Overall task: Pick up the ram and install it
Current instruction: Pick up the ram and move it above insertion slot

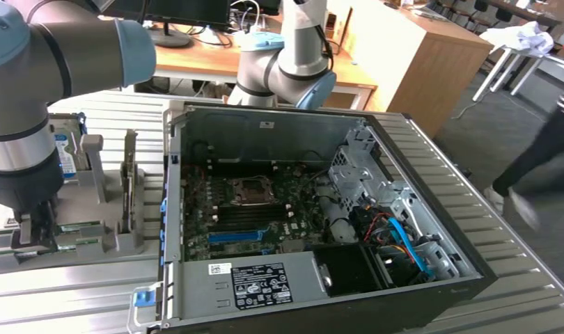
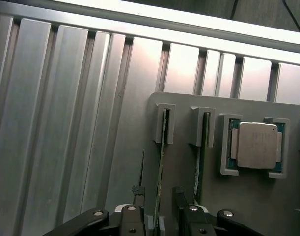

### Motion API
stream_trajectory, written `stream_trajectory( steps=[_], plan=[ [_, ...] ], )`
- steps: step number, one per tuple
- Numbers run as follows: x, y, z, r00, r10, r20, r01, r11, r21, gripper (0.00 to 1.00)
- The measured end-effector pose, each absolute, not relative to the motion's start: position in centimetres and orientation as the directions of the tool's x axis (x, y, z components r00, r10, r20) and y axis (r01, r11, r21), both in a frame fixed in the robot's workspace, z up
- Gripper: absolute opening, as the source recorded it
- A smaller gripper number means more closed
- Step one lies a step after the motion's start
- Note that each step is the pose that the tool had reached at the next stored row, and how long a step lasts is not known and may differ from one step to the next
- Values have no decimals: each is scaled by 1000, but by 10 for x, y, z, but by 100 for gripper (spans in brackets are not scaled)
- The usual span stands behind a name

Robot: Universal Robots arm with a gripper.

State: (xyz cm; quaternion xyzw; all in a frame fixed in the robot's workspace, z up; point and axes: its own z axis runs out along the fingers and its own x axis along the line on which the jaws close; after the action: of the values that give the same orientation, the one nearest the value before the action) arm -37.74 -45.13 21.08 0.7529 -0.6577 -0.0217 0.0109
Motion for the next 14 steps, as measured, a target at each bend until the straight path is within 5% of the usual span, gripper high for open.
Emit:
stream_trajectory(
  steps=[14],
  plan=[
    [-377, -451, 201, 128, -992, -18, -991, -129, 45, 36]
  ],
)
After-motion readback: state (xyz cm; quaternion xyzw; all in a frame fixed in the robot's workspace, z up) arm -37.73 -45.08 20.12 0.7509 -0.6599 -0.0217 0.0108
